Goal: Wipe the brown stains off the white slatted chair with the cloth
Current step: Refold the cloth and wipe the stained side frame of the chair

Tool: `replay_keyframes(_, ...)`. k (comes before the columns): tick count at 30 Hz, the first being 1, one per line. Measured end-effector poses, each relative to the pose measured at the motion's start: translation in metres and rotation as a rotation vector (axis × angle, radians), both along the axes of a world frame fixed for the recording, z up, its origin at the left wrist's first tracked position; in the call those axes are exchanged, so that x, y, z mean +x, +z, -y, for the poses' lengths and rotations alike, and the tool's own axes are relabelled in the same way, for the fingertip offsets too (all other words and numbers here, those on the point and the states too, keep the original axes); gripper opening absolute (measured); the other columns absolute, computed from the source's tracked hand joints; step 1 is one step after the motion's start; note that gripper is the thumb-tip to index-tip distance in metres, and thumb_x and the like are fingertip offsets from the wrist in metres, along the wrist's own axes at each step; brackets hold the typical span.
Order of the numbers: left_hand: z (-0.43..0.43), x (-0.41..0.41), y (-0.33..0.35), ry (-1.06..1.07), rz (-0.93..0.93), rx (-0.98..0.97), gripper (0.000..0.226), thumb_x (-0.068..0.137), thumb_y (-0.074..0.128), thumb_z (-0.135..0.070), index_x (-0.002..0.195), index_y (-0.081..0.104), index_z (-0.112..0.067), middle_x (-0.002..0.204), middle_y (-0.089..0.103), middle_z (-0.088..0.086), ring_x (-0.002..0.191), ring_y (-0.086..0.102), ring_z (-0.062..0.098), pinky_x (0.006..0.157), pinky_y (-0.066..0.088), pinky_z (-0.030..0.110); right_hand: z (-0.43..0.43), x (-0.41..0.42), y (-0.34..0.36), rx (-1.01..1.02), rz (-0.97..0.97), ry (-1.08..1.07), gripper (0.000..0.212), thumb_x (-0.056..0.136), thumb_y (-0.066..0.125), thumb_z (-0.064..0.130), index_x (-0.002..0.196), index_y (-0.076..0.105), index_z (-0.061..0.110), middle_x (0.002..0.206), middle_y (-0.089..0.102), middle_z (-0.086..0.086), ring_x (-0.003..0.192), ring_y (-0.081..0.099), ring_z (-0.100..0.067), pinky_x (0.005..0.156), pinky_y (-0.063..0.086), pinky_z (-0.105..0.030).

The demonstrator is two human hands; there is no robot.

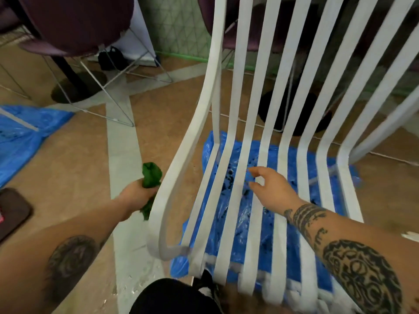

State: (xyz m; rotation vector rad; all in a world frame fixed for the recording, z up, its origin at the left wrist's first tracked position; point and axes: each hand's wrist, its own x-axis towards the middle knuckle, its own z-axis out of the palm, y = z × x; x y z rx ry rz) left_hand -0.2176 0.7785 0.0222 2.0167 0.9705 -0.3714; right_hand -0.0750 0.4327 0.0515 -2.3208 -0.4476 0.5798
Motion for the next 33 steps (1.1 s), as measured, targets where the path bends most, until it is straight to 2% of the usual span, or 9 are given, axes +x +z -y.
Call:
replay_keyframes(3, 0.015, 0.019, 0.065, 0.149, 0.236, 0.023, 0.030, 0.096, 0.066, -0.038, 0.113, 0.061, -0.015, 0.102, 0.071, 0.012, 0.089, 0.068, 0.028, 0.077, 0.058, 0.041, 0.011, -0.010, 0.036, -0.013, 0.035, 0.004, 0.045, 0.104, 0.053, 0.025, 0.148, 0.045, 0.024, 0.155, 0.040, 0.003, 0.137, 0.046, -0.022, 0.114, 0.039, -0.037)
replay_keyframes(7, 0.051, 0.032, 0.150, 0.210, 0.561, 0.114, 0.045, 0.096, 0.053, -0.061, 0.114, 0.059, -0.020, 0.110, 0.068, 0.005, 0.103, 0.065, 0.028, 0.094, 0.052, 0.043, 0.022, -0.026, 0.094, 0.060, 0.127, 0.008, 0.043, 0.104, 0.052, 0.026, 0.147, 0.046, 0.025, 0.154, 0.040, 0.005, 0.130, 0.052, -0.020, 0.105, 0.045, -0.030)
replay_keyframes(11, 0.118, 0.033, 0.246, 0.286, 0.784, 0.189, 0.070, 0.095, 0.036, -0.072, 0.120, 0.058, -0.011, 0.101, 0.062, 0.006, 0.095, 0.058, 0.024, 0.078, 0.043, 0.034, 0.034, -0.043, 0.164, 0.231, 0.217, 0.021, 0.041, 0.103, 0.054, 0.031, 0.144, 0.050, 0.026, 0.142, 0.051, 0.006, 0.130, 0.050, -0.016, 0.104, 0.044, -0.030)
replay_keyframes(15, 0.188, 0.027, 0.296, 0.111, 0.679, -0.062, 0.082, 0.086, 0.019, -0.084, 0.105, 0.065, -0.018, 0.104, 0.068, 0.006, 0.099, 0.066, 0.026, 0.092, 0.054, 0.042, 0.039, -0.061, 0.224, 0.487, 0.185, -0.033, 0.052, 0.098, 0.058, 0.045, 0.146, 0.048, 0.028, 0.127, 0.057, 0.011, 0.119, 0.057, -0.011, 0.100, 0.053, -0.039)
replay_keyframes(18, 0.244, 0.015, 0.324, -0.086, 0.644, -0.228, 0.078, 0.088, 0.013, -0.080, 0.103, 0.065, -0.023, 0.101, 0.072, 0.005, 0.095, 0.070, 0.023, 0.081, 0.059, 0.039, 0.056, -0.079, 0.266, 0.562, 0.192, -0.040, 0.059, 0.093, 0.065, 0.048, 0.146, 0.048, 0.029, 0.128, 0.059, 0.011, 0.115, 0.061, -0.011, 0.101, 0.053, -0.035)
replay_keyframes(21, 0.282, 0.009, 0.342, -0.169, 0.619, -0.346, 0.075, 0.091, 0.014, -0.079, 0.104, 0.066, -0.027, 0.105, 0.075, 0.008, 0.101, 0.071, 0.026, 0.088, 0.059, 0.045, 0.085, -0.095, 0.298, 0.533, 0.356, -0.075, 0.022, 0.096, 0.064, 0.035, 0.115, 0.072, 0.025, 0.104, 0.071, 0.010, 0.096, 0.066, -0.006, 0.089, 0.056, -0.028)
replay_keyframes(24, 0.299, 0.005, 0.354, -0.241, 0.584, -0.306, 0.074, 0.092, 0.018, -0.078, 0.103, 0.068, -0.025, 0.102, 0.077, 0.005, 0.101, 0.071, 0.027, 0.091, 0.058, 0.046, 0.117, -0.105, 0.322, 0.480, 0.535, -0.167, 0.023, 0.101, 0.057, 0.032, 0.087, 0.072, 0.022, 0.086, 0.069, 0.007, 0.082, 0.063, -0.006, 0.071, 0.050, -0.022)
replay_keyframes(27, 0.301, -0.003, 0.363, -0.315, 0.545, -0.204, 0.069, 0.094, 0.028, -0.076, 0.110, 0.066, -0.021, 0.107, 0.073, 0.007, 0.099, 0.070, 0.028, 0.085, 0.059, 0.042, 0.146, -0.110, 0.347, 0.428, 0.579, -0.198, 0.026, 0.104, 0.050, 0.036, 0.090, 0.066, 0.021, 0.085, 0.066, 0.005, 0.078, 0.058, -0.004, 0.061, 0.041, -0.017)
replay_keyframes(33, 0.303, -0.019, 0.380, -0.410, 0.602, -0.033, 0.052, 0.094, 0.054, -0.064, 0.113, 0.063, -0.017, 0.113, 0.067, 0.006, 0.096, 0.066, 0.021, 0.092, 0.055, 0.045, 0.168, -0.118, 0.385, 0.328, 0.474, -0.123, 0.049, 0.104, 0.042, 0.049, 0.089, 0.063, 0.007, 0.084, 0.064, -0.011, 0.079, 0.061, -0.025, 0.078, 0.049, -0.040)
